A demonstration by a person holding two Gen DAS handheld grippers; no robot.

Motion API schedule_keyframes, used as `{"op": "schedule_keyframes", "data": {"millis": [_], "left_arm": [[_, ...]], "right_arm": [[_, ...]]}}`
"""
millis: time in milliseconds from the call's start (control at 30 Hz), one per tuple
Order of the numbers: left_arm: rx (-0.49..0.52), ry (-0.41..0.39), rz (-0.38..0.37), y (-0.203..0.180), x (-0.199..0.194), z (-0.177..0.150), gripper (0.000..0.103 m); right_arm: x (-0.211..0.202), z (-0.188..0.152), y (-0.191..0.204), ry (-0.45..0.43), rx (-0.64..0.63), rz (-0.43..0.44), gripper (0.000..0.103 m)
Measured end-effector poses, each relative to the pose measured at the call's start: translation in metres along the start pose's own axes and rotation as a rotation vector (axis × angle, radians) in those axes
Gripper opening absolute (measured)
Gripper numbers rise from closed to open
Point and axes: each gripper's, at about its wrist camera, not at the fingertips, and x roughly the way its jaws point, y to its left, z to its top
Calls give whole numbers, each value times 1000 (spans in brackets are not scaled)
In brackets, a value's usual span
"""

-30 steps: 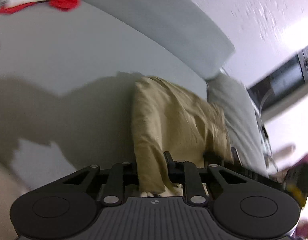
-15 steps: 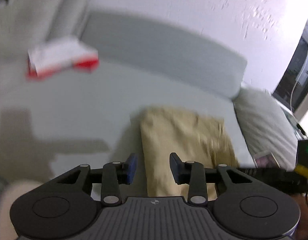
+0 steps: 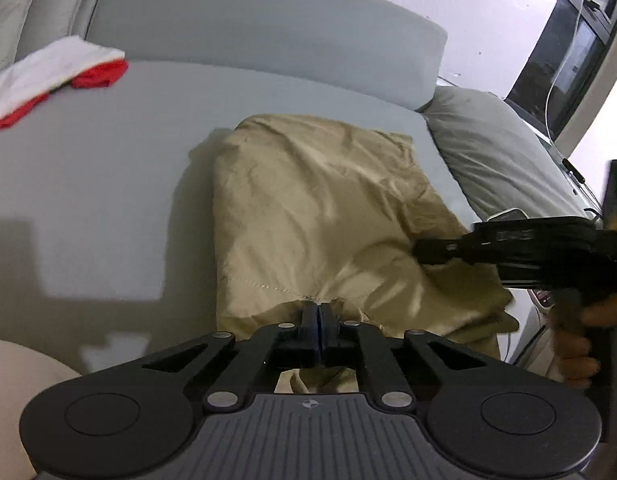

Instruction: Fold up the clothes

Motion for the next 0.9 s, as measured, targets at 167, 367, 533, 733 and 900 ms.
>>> {"op": "schedule_keyframes", "data": {"millis": [167, 367, 533, 733, 900], "left_arm": [[-20, 3, -6, 5, 1, -1, 10], [-23, 2, 0, 3, 2, -1, 10], [-6, 9, 12, 0, 4, 0, 10], [-18, 27, -2, 4, 6, 2, 11], [33, 109, -2, -1, -7, 8, 8]], "right_arm": [[-45, 0, 12, -73, -32, -94, 56], [-83, -16, 44, -194, -251, -42, 13], [-54, -40, 74, -74, -465, -48, 13], [-52, -79, 65, -31, -653, -131, 8], [-64, -73, 47, -29, -583, -116, 8]]}}
